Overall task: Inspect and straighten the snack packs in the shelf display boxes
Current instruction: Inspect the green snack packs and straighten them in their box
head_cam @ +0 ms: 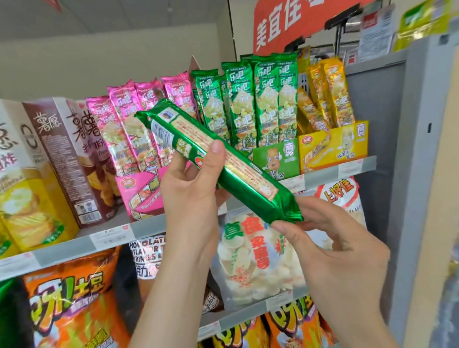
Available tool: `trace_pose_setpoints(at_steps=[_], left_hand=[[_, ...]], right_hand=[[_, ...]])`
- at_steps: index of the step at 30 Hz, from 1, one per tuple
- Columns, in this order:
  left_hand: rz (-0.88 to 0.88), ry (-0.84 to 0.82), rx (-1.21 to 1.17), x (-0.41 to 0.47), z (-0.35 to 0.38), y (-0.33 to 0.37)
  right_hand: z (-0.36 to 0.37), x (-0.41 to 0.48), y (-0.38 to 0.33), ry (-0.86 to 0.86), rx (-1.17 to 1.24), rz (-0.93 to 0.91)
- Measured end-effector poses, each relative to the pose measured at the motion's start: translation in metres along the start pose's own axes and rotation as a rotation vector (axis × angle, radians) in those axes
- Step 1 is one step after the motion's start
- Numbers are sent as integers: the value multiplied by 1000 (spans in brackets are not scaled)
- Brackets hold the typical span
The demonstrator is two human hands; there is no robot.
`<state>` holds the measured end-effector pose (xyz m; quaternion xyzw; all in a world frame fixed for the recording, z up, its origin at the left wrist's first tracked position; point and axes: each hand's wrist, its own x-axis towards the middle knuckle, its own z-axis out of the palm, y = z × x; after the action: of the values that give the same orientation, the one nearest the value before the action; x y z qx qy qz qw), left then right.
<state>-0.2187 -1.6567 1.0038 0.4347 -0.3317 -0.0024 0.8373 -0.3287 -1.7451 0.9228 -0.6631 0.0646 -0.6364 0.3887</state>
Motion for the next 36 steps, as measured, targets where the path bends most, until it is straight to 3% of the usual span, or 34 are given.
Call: trace_pose_setpoints(at_steps=[3,6,10,13,16,19,22,26,32,36], left_hand=[[18,-12,46,2,-1,2],[1,-118,48,8,-4,9],[-133,-319,-86,15,-6,17],[-156,-490,-91,16,-4,16],[-79,-500,59,26,-2,20],[89,-437,355,40,3,33],[124,-382,407,50,11,44],[132,-371,443,64,18,57],[222,-436,453,101,28,88],[348,-509,549,126,39,109]], right_hand=[[1,0,0,-39,-3,25],[-7,11,1,-232,84,141],[-8,34,0,-662,633,491],[1,39,-5,-787,907,672],[12,41,-3,-654,887,599],[21,47,-3,-487,519,359],[33,50,-1,-379,278,193],[39,62,-8,-480,80,119],[44,133,-36,-429,-21,-16],[54,197,-69,-356,89,-76]])
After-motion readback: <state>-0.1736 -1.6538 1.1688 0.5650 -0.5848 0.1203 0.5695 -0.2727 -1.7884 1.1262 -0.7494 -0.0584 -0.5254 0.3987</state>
